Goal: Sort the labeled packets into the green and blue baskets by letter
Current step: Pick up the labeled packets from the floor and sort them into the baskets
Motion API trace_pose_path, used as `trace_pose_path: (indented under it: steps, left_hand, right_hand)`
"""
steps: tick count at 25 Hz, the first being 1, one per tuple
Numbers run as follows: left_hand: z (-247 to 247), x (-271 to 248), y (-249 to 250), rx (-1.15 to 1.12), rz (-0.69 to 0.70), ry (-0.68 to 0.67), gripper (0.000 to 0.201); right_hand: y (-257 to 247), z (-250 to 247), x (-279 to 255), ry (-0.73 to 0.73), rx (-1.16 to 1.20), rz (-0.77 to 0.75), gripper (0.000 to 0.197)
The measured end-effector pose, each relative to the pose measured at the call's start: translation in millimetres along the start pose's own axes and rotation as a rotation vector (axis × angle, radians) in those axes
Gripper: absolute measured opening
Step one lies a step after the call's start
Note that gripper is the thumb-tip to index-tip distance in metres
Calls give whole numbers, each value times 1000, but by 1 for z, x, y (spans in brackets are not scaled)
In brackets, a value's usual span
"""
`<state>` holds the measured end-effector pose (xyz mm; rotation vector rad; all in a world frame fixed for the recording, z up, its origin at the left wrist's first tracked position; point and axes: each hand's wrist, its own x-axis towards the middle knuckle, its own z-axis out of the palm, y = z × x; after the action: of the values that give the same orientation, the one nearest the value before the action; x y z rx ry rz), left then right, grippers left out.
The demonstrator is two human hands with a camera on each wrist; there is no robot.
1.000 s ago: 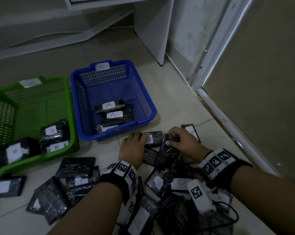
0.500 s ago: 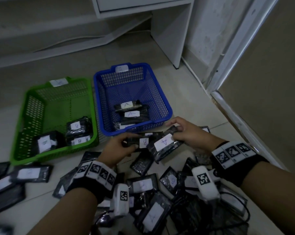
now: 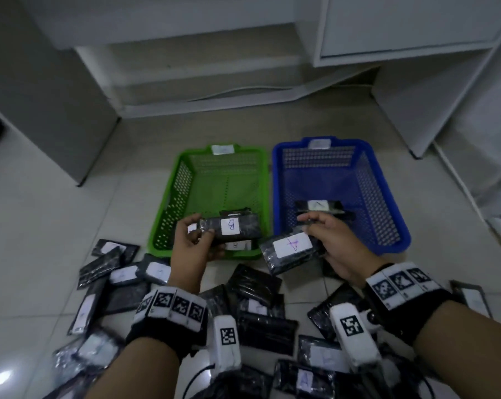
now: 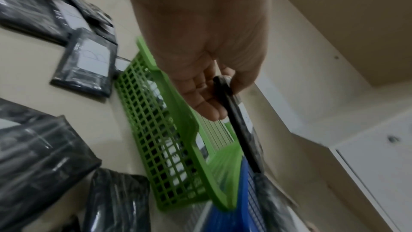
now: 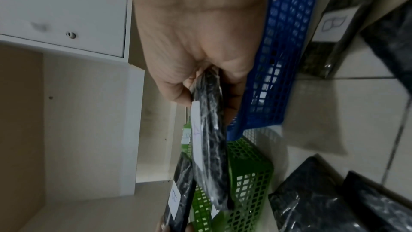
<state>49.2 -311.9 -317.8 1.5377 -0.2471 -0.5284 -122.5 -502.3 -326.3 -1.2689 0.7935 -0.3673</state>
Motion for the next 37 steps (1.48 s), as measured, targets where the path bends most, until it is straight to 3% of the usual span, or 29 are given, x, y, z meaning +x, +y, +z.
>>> trace_pose_path:
  steps: [3, 6, 9, 11, 13, 15, 18, 23, 25, 27, 29, 30, 32, 34, 37]
  left_hand:
    - [-16, 4, -6, -45, -8, 75, 32]
    - [-20, 5, -9, -31, -24, 111, 33]
    - [-15, 11, -12, 107, 3, 139, 35]
    - [-13, 16, -14, 262, 48, 153, 39]
    - [-7, 19, -10, 389, 96, 139, 42]
    - [1, 23, -6, 462, 107, 108, 43]
    - [9, 37, -6, 725, 85, 57, 46]
    - [17, 55, -22, 1235, 79, -202, 43]
    - [20, 44, -24, 1169, 189, -187, 42]
    - [13, 23, -25, 1043, 443, -86, 32]
    - [-2, -1, -32, 1044, 654, -52, 19]
    - [-13, -11, -40, 1076, 667, -104, 16]
    - [-36, -28, -59, 1147, 559, -235, 17]
    - [-58, -39, -74, 1197, 448, -298, 29]
    - [-75, -56, -81, 1269, 198, -312, 57]
  right_hand:
    - [3, 13, 24, 180, 12, -42, 16]
    - [2, 11, 45, 469, 126, -34, 17]
    - [8, -15, 69, 717, -40, -48, 23]
    - [13, -30, 80, 615, -201, 44, 23]
    - [20, -37, 82, 371, -341, 124, 26]
    - [24, -41, 80, 304, -626, 118, 34]
    - [12, -37, 61, 355, -859, -10, 34]
    - [8, -23, 7, 342, -912, -362, 16]
    - [13, -10, -18, 307, -896, -497, 14]
    - [24, 9, -36, 182, -836, -545, 15]
    - [41, 29, -46, 3, -814, -432, 17]
    - [53, 38, -46, -95, -851, -364, 19]
    - [69, 52, -40, -265, -1050, -274, 33]
    - [76, 62, -34, -394, -1250, -201, 57]
    - [72, 76, -26, -438, -1405, -164, 62]
